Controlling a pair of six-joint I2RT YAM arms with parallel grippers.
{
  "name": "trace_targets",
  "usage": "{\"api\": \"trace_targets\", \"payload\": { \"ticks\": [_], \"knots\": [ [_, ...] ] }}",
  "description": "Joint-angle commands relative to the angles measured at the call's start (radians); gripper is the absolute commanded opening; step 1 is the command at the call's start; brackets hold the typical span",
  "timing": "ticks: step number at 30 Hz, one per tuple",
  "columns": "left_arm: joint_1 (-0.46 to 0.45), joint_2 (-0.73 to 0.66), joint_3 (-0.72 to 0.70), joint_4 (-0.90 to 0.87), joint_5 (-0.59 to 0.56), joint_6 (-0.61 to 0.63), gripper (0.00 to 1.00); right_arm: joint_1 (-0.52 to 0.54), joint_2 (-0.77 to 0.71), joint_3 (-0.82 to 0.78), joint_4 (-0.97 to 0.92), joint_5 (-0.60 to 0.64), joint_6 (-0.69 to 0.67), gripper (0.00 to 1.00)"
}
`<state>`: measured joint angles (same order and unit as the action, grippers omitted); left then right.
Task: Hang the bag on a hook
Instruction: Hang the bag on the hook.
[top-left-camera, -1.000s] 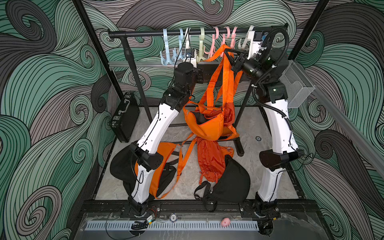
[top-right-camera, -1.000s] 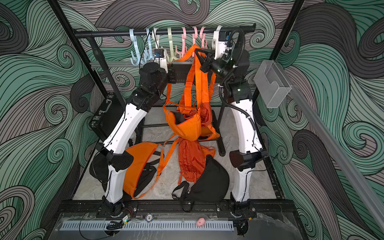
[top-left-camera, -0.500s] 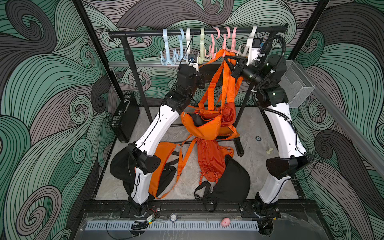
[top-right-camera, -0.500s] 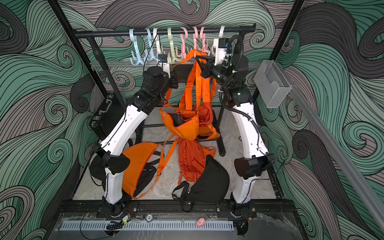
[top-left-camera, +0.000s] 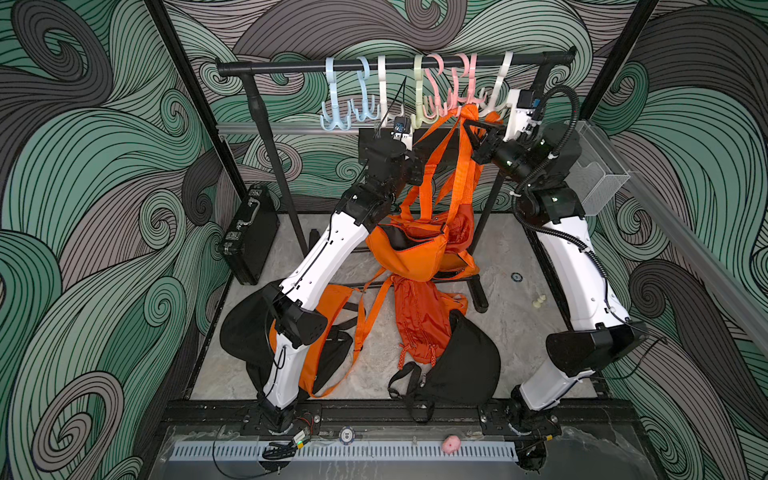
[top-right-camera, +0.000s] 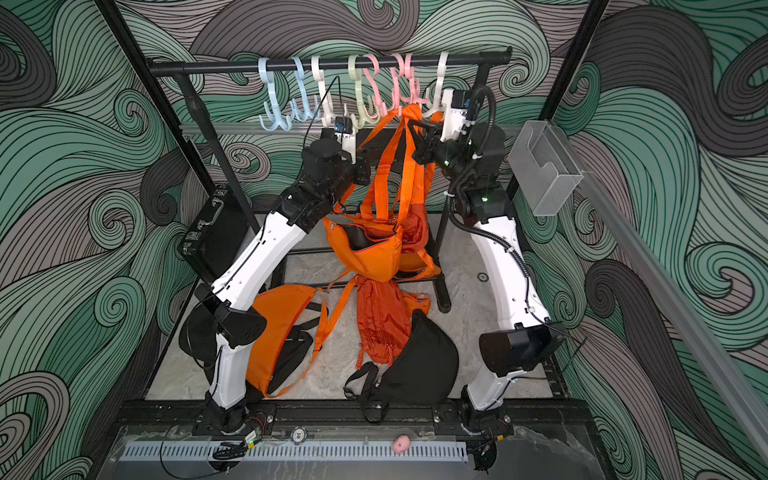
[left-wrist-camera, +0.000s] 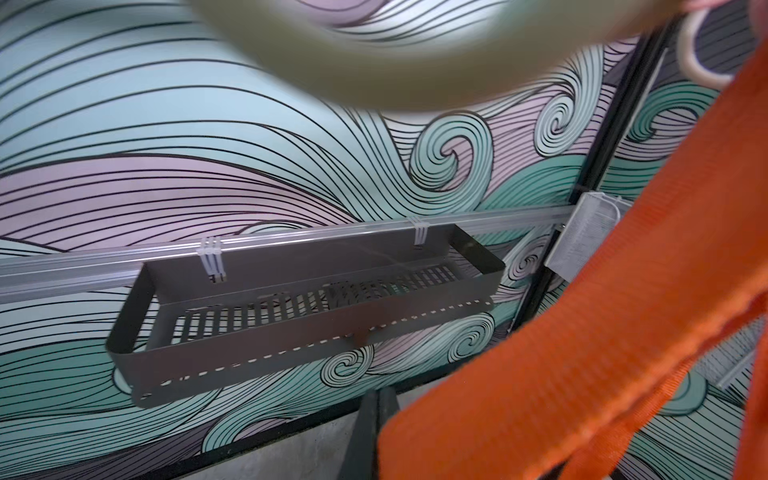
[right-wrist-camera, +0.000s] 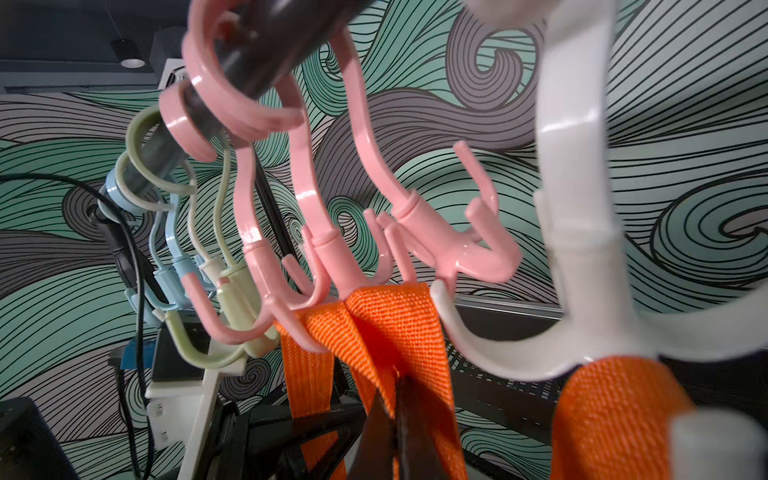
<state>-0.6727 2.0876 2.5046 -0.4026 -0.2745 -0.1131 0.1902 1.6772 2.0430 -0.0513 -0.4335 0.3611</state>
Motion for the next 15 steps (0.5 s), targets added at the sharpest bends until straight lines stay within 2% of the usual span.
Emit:
{"api": "trace_targets", "payload": {
  "ticks": [1,4,8,15],
  "knots": [
    [-0.011,0.019,0.034,-0.011,0.024,-0.010,0.04,-0.027,-0.029,-0.018,0.035,0.050,0.025,0.00],
    [-0.010,0.023,0.034,-0.014,0.037,-0.014,0.12,-0.039,-0.042,-0.034,0.039,0.058,0.031,0.00],
    [-0.012,0.025,0.035,-0.013,0.052,-0.022,0.17,-0.052,-0.054,-0.040,0.019,0.088,0.021,0.00],
    [-0.013,0.004,0.039,-0.029,0.052,-0.013,0.52,-0.100,-0.084,-0.073,-0.037,0.189,0.036,0.00]
  ]
}}
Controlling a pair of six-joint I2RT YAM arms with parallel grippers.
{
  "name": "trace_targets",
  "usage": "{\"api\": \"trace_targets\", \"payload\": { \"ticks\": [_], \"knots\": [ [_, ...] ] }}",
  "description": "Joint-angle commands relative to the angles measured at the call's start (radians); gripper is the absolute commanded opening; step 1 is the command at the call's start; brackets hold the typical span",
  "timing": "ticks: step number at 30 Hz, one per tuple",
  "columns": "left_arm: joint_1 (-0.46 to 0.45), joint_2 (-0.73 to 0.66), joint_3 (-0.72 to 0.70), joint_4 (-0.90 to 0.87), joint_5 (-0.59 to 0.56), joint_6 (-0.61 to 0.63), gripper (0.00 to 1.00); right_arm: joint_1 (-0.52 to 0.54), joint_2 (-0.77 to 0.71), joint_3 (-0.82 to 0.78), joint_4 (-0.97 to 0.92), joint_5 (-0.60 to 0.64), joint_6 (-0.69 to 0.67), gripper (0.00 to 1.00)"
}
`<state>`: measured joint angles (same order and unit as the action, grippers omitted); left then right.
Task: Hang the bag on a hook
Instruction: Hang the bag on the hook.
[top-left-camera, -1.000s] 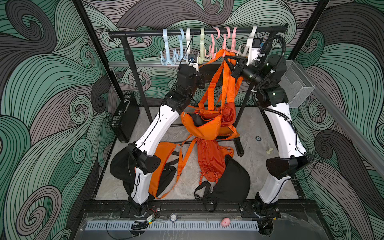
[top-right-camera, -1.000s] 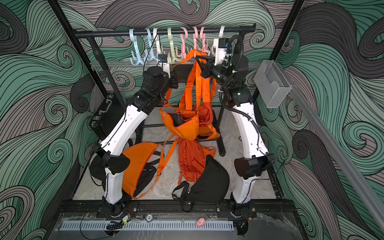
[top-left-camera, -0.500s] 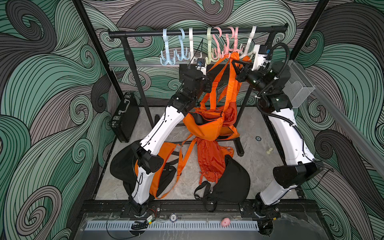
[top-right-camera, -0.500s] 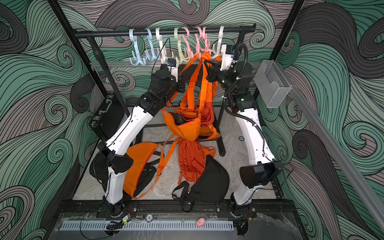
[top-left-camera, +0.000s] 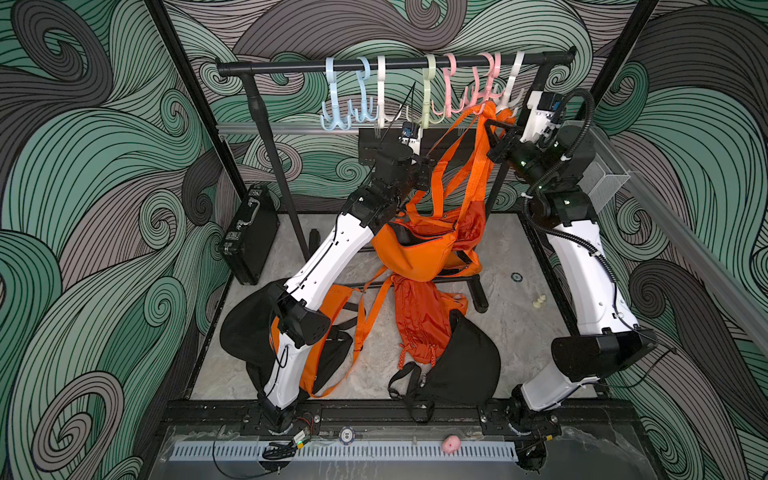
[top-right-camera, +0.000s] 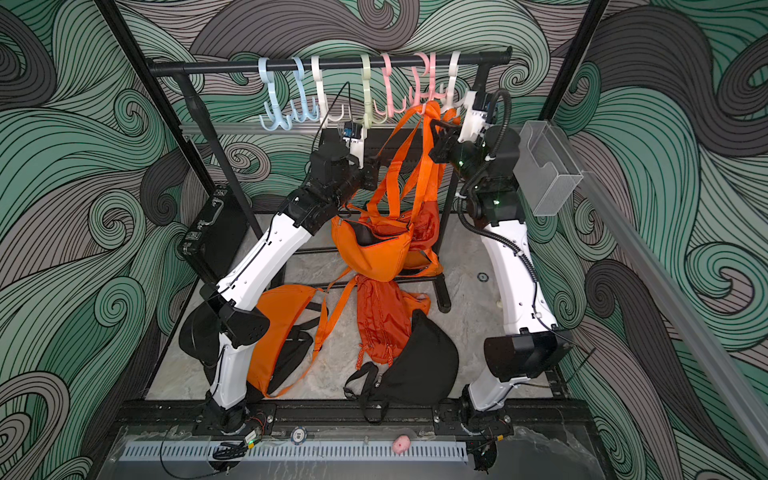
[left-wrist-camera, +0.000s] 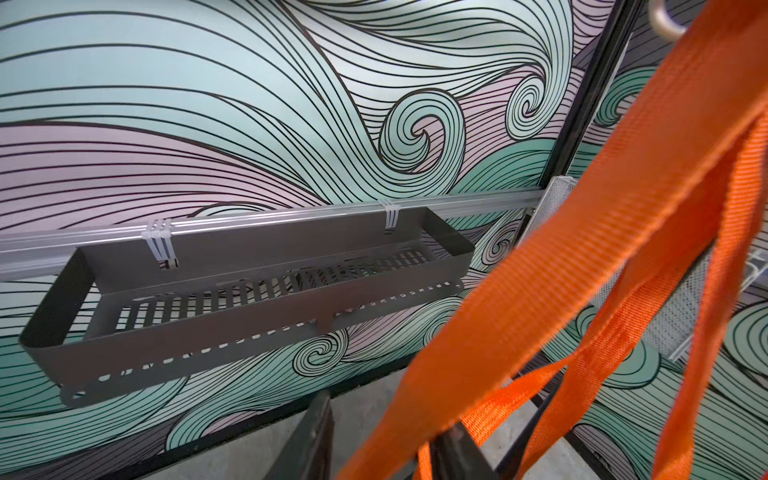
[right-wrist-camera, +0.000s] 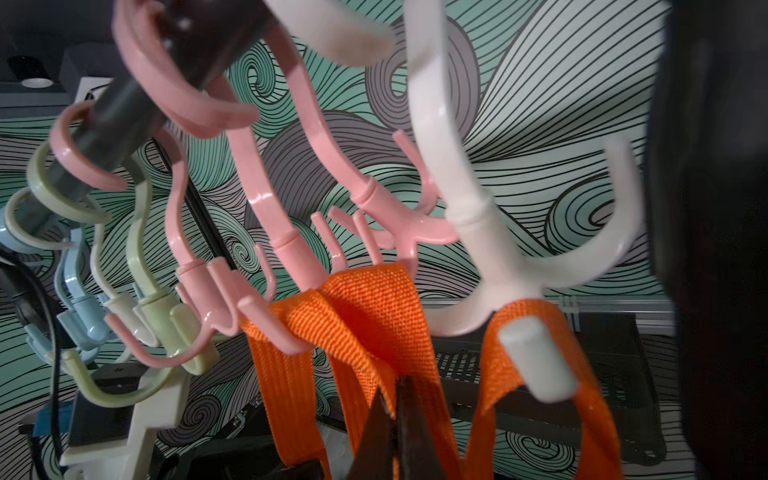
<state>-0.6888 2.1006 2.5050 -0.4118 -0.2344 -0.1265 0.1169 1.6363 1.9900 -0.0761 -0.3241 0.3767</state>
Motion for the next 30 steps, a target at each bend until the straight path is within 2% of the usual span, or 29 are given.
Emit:
{"api": "trace_targets", "payload": {
  "ticks": [1,8,11,13,16,19,20,26,30],
  "knots": [
    [0.002,-0.015,0.037,-0.023,0.014,0.001,0.56,-0.033,-0.053,-0.033,-0.006,0.098,0.028,0.00],
    [-0.005,-0.070,0.005,-0.055,0.014,0.027,0.87,-0.047,-0.083,-0.038,-0.033,0.172,0.044,0.00],
    [-0.010,-0.112,-0.060,-0.056,0.003,0.045,0.97,-0.048,-0.078,-0.017,-0.050,0.149,0.060,0.00],
    [-0.011,-0.149,-0.117,-0.056,-0.001,0.055,0.99,-0.048,-0.085,-0.020,-0.047,0.138,0.071,0.00],
    [-0.011,-0.219,-0.228,-0.052,-0.009,0.066,0.98,-0.048,-0.123,-0.052,-0.040,0.138,0.077,0.17],
    [-0.011,-0.294,-0.347,-0.046,-0.005,0.067,0.99,-0.047,-0.178,-0.101,-0.023,0.139,0.073,0.43],
    [-0.012,-0.315,-0.383,-0.048,0.003,0.066,0.99,-0.048,-0.198,-0.118,-0.018,0.136,0.073,0.48],
    [-0.017,-0.460,-0.615,-0.054,0.015,0.083,0.99,-0.033,-0.306,-0.168,-0.101,0.148,0.035,0.66],
    [-0.019,-0.593,-0.812,-0.037,0.006,0.070,0.99,0.010,-0.414,-0.263,-0.155,0.156,-0.010,0.67]
  ]
}}
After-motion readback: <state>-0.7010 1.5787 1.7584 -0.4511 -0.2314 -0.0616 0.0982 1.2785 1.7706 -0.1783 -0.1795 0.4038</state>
